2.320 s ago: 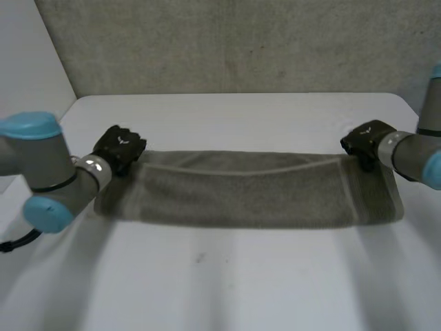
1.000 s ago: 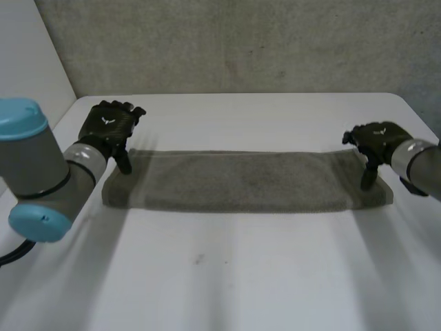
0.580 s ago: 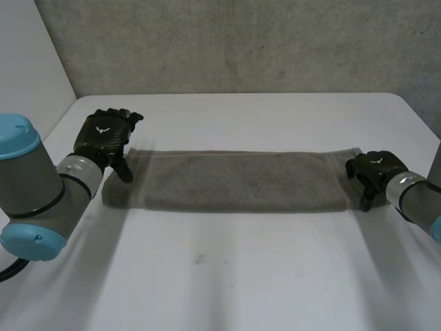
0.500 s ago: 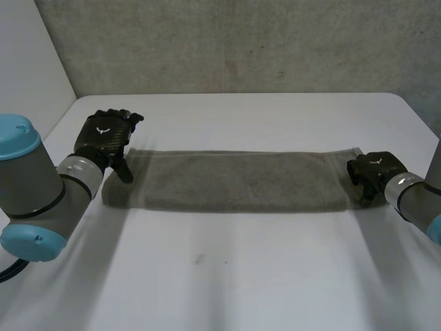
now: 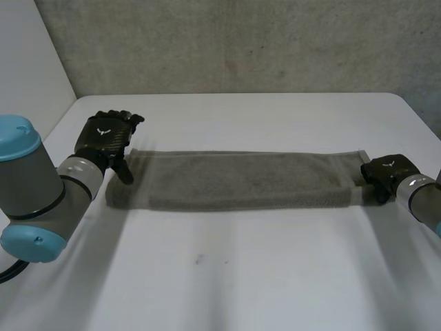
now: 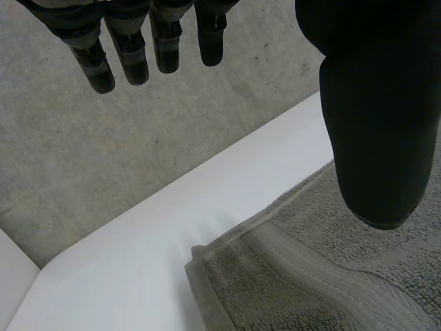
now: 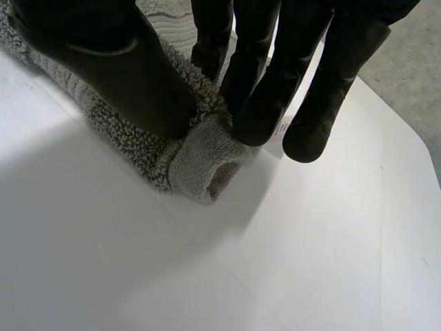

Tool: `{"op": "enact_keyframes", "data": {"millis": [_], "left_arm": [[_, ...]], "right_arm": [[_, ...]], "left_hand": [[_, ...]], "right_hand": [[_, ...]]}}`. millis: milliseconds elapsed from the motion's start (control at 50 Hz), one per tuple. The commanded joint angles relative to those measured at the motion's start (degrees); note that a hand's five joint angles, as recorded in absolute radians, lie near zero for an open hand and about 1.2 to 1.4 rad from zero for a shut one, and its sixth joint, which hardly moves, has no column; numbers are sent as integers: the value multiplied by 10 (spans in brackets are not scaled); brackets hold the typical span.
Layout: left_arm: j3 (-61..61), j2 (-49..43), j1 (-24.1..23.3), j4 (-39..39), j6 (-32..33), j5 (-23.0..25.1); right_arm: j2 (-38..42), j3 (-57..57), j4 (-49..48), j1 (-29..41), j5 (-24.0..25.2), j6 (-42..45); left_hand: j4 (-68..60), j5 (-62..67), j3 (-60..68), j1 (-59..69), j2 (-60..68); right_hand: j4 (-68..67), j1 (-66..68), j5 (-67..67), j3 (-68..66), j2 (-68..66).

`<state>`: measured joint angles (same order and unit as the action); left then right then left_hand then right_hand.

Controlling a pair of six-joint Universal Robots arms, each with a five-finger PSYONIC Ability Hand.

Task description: Fold the towel.

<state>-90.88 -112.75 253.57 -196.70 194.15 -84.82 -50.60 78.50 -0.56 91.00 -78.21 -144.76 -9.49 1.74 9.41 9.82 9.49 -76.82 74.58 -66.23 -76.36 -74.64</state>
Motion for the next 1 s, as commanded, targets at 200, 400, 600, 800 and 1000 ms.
{"op": "enact_keyframes", "data": {"millis": [200,400,600,800,1000], "left_arm": [[1,2,3,0,0,0],[3,17,3,0,-3,-1],[1,39,2,0,-26,-2],[0,39,3,1,-34,-1],[0,39,3,1,-34,0]], "right_arm": [[-27,-32,47,-144,-5,88],[-57,-135,117,-94,-28,69],[-31,-236,102,227,-91,33],[89,-301,94,422,-91,47],[147,-316,93,480,-68,70]], "left_hand": [[-5,-17,6,2,5],[-5,-17,6,2,5],[-5,-17,6,2,5],[-5,-17,6,2,5],[-5,-17,6,2,5]], "right_hand": [[-32,54,-38,-36,-54],[-32,54,-38,-36,-54],[-32,54,-38,-36,-54],[-32,54,-38,-36,-54],[-32,54,-38,-36,-54]]}}
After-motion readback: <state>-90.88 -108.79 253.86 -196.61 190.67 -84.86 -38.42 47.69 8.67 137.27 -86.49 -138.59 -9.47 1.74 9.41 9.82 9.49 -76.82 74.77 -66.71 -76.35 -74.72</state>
